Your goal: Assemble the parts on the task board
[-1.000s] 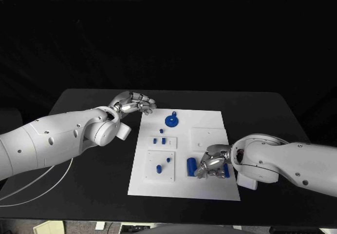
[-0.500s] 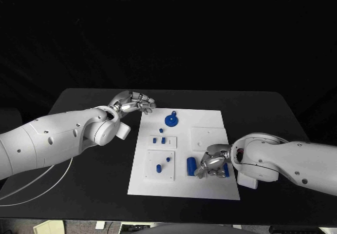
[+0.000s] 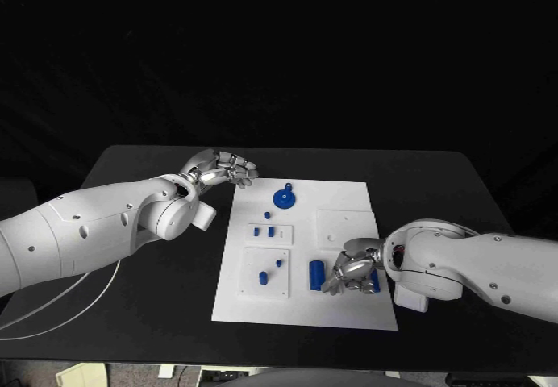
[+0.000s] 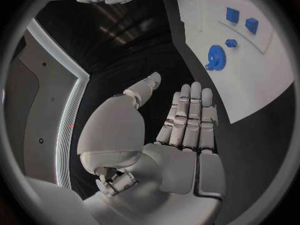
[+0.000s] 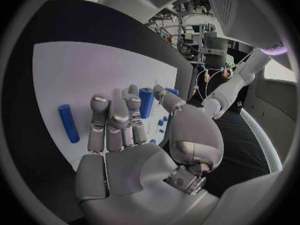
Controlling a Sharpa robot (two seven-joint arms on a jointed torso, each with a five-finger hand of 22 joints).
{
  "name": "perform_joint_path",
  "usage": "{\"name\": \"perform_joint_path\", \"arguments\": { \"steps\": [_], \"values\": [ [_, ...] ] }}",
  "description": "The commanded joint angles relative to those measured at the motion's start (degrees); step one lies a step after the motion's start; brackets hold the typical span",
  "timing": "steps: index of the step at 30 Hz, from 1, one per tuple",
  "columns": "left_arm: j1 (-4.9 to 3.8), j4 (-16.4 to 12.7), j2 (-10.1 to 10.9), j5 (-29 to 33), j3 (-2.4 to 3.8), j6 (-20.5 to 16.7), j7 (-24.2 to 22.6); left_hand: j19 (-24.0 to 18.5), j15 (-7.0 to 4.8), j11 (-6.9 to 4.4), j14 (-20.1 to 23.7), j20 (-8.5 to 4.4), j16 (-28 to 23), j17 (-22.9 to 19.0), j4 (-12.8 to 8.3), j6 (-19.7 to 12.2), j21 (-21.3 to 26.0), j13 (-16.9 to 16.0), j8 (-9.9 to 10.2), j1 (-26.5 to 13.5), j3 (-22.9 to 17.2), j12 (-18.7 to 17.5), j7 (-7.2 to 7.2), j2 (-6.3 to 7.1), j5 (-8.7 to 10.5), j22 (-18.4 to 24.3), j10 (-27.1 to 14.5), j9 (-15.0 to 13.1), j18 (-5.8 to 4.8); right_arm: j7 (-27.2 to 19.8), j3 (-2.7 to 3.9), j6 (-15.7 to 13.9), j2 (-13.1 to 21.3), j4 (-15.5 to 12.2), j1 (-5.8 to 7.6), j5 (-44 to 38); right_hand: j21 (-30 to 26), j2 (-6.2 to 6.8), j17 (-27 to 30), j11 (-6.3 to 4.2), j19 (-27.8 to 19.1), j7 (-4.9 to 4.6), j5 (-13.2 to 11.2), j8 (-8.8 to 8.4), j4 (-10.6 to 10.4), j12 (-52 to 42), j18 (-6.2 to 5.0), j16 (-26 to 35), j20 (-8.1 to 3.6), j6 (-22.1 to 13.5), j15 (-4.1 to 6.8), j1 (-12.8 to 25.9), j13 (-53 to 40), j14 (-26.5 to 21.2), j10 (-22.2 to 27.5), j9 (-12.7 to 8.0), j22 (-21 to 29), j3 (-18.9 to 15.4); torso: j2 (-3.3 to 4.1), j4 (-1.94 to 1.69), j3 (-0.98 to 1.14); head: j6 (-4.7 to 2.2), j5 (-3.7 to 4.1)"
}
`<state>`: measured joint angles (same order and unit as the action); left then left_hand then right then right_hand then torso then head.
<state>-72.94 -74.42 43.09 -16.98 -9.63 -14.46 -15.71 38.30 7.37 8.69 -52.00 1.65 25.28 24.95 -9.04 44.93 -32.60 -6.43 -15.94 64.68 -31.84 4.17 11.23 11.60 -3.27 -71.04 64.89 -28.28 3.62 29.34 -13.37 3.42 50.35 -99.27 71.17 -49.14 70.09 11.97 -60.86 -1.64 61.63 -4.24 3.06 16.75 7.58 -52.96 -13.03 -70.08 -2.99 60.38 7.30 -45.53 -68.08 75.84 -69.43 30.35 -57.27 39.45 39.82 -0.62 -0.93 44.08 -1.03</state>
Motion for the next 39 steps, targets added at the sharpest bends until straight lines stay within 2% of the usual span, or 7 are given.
{"name": "perform_joint_path", "arguments": {
  "steps": [1, 8, 18, 28, 39],
  "values": [
    [0.00, -0.2, -0.1, 0.3, 0.04, 0.5, -0.3, -0.2, 0.37, -0.07, 0.0, 0.33, -0.2, 0.1, 0.2, -0.4, 0.4, 0.1, -0.4, -0.2, 0.0, 0.0, 0.03, -0.21, 0.19, -0.1, -0.3, 0.1, 0.62, -0.2, -0.02, 0.9, 0.0, -0.1, -0.04, -0.1, -0.2, -0.45, 0.1, -0.16, 0.5, -0.34, 0.0, 0.14, 0.2, 0.3, -1.97, -0.3, -0.07, 0.1, 0.45, -0.7, -0.1, -0.1, -0.4, 0.1, 0.0, -0.2, 0.01, 0.04, 0.03, 0.05, -0.01],
    [0.00, -0.2, 0.0, 0.3, 0.04, 0.5, -0.3, -0.2, 0.37, -0.07, 0.0, 0.33, -0.2, 0.1, 0.2, -0.4, 0.4, 0.1, -0.4, -0.1, 0.0, 0.0, 0.03, -0.21, 0.19, -0.1, -0.3, 0.1, 0.62, 0.0, -0.02, 0.4, -0.2, 0.0, -0.04, -0.6, -0.3, -1.19, 0.1, -0.16, 0.5, -0.34, 0.1, 0.17, 0.6, 0.4, -1.97, -0.3, -0.05, 0.2, 0.45, -1.1, -0.1, -0.1, -0.4, 0.1, 0.0, -0.4, 0.03, 0.01, 0.02, 0.10, 0.02],
    [0.00, -0.2, 0.0, 0.3, 0.04, 0.5, -0.3, -0.2, 0.37, -0.07, 0.0, 0.34, -0.2, 0.1, 0.3, -0.4, 0.4, 0.1, -0.4, -0.1, 0.0, 0.0, 0.03, -0.23, 0.19, -0.1, -0.3, 0.1, 0.61, 0.4, -0.02, -0.1, -1.0, 0.4, -0.45, -1.8, -0.5, -4.25, 0.2, -0.21, 0.5, -0.28, -0.1, 0.21, 0.5, 0.5, -1.97, -0.4, 0.02, 0.3, 0.47, -1.4, -0.1, -0.1, -0.6, 0.0, 0.0, 0.1, 0.01, -0.02, 0.00, 0.29, 0.03],
    [-0.01, -0.3, 0.1, 0.2, 0.04, 0.5, -0.3, -0.2, 0.38, -0.07, 0.0, 0.34, -0.3, 0.2, 0.3, -0.4, 0.4, 0.1, -0.4, -0.1, 0.0, 0.0, 0.03, -0.24, 0.19, -0.2, -0.3, 0.1, 0.61, 0.8, -0.02, -0.8, -1.4, 0.8, -0.77, -2.2, -0.5, -5.83, 0.2, -0.22, 0.5, -0.28, 0.0, 0.22, 0.9, 0.5, -1.97, -0.4, 0.13, 0.5, 0.46, -1.9, -0.2, -0.2, -0.7, -0.1, -0.1, 1.2, 0.02, -0.01, 0.01, 0.48, 0.00],
    [-0.01, -0.3, 0.2, 0.2, 0.04, 0.5, -0.2, -0.2, 0.38, -0.07, 0.0, 0.34, -0.3, 0.2, 0.3, -0.4, 0.5, 0.1, -0.4, -0.1, 0.1, 0.0, 0.03, -0.23, 0.19, -0.2, -0.3, 0.1, 0.60, 0.5, -0.02, -0.5, -1.1, 0.8, -0.78, -2.0, -0.6, -5.98, 0.3, -0.22, 0.6, -0.27, -0.1, 0.20, -0.6, 0.6, -1.97, -0.5, 0.29, 0.6, 0.46, -0.7, -0.2, -0.2, -0.8, -0.2, -0.2, 2.5, -0.02, 0.00, 0.01, 0.45, -0.08]
  ]
}}
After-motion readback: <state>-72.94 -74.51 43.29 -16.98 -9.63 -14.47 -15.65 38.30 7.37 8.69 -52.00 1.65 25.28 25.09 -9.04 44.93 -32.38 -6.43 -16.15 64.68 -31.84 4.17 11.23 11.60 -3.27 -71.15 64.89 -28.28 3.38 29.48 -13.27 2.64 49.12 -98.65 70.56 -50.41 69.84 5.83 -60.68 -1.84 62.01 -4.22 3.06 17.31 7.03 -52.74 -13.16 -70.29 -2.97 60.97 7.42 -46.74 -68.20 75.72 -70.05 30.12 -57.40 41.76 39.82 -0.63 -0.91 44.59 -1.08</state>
